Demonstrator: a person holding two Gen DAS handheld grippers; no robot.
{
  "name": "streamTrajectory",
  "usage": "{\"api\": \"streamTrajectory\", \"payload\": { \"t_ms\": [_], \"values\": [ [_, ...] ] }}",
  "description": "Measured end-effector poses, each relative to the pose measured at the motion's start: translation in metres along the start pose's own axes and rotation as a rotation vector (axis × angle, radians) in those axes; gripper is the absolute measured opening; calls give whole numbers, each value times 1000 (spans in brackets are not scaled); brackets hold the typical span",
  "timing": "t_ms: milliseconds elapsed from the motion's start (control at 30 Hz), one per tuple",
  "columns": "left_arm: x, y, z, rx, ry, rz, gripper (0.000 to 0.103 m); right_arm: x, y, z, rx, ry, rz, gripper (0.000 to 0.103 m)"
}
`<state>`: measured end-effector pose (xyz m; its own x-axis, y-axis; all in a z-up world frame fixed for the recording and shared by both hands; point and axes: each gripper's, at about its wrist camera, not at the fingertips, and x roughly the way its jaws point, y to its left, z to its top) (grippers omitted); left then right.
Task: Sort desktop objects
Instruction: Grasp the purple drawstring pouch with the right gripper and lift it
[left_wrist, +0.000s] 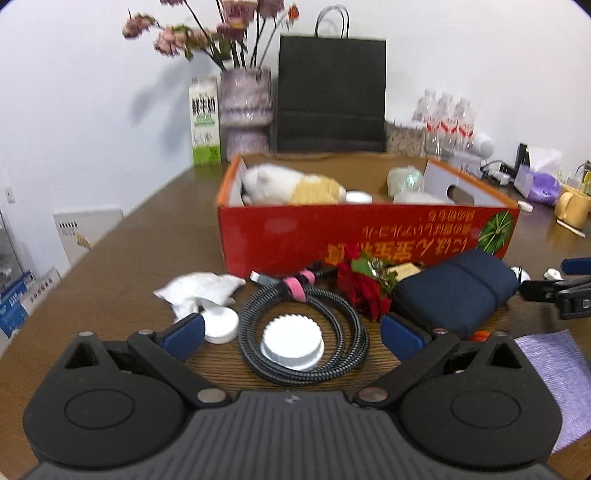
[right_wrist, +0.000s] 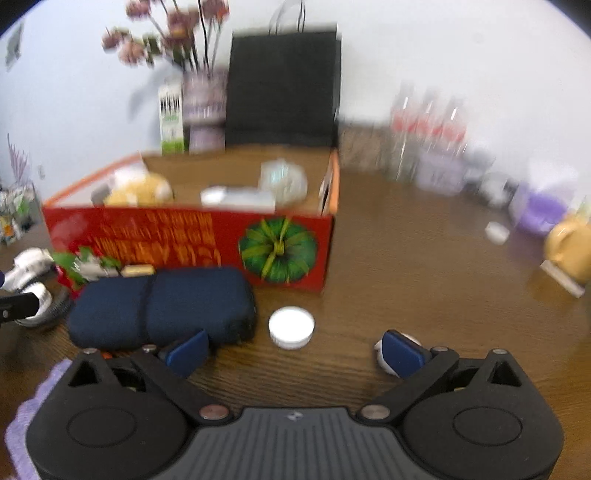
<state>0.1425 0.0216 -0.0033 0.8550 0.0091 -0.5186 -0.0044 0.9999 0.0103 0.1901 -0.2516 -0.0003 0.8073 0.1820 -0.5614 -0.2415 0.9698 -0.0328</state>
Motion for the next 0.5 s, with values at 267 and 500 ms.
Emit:
{"api": "streamTrajectory", "payload": {
  "t_ms": [267, 500],
  "values": [
    [-28, 9, -8, -4, -9, -31, 103, -74, 28, -14, 16, -97, 50, 103],
    [-40, 7, -30, 9, 11, -35, 103, -90, 70, -47, 61, -60, 69, 102]
  ]
}}
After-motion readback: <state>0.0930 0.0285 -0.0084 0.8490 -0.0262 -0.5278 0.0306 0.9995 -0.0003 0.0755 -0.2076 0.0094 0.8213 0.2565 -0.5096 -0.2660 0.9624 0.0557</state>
